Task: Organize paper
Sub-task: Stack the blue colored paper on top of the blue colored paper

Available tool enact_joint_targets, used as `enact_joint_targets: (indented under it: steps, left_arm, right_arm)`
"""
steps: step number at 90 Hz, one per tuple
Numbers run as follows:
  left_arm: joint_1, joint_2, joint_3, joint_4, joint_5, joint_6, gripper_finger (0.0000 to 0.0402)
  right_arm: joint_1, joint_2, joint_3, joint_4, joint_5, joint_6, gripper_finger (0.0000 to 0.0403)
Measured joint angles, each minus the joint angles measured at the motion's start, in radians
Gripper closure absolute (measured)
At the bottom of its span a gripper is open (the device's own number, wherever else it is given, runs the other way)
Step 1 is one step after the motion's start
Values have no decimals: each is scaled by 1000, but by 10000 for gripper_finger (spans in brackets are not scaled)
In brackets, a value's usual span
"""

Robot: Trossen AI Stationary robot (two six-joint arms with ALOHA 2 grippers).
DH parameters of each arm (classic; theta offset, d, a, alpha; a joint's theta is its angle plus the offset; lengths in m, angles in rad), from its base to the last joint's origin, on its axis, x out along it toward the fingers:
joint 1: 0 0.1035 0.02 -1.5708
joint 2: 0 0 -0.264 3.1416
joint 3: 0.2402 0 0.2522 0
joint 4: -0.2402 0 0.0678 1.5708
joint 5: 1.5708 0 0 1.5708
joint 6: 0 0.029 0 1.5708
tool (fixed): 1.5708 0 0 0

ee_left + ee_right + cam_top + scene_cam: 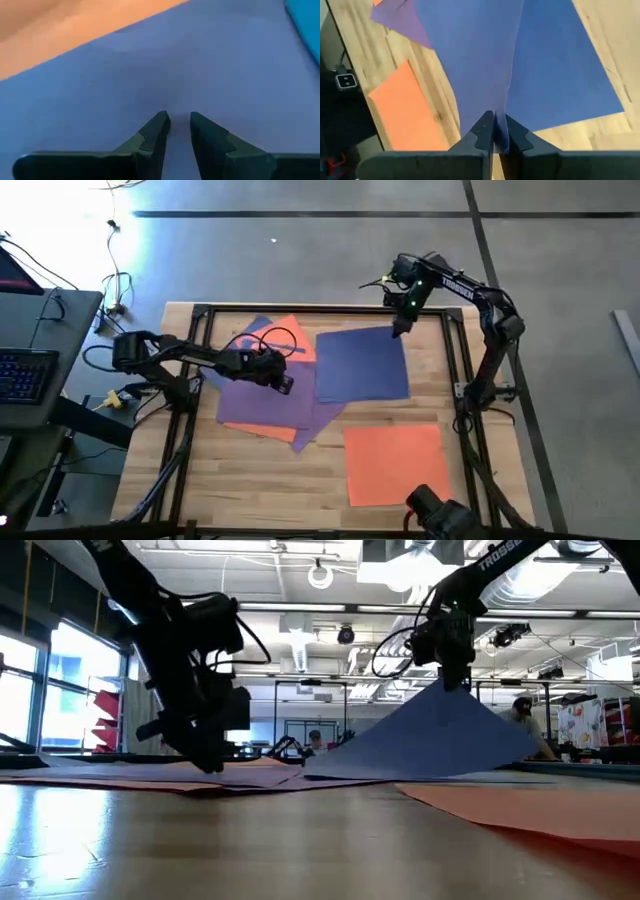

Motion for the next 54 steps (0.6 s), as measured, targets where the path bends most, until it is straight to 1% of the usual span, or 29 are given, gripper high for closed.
enact_joint_targets:
  steps: [10,25,35,45,54]
  left_arm:
    - [41,-3,-1,-11,-3,75,343]
    - [95,-2,1,-21,5,133,351]
    - [109,-18,3,-31,37,155,354]
    - [108,-41,23,-100,44,179,359]
    - [104,-47,55,-140,45,224,364]
  right_arm:
    - [-3,1,-26,-2,24,-23,403]
    - [-4,3,-163,40,32,-31,403]
    - [-4,4,-228,59,33,-38,403]
    - [-4,4,-245,65,33,-77,403]
    - [-2,4,-226,80,33,-102,403]
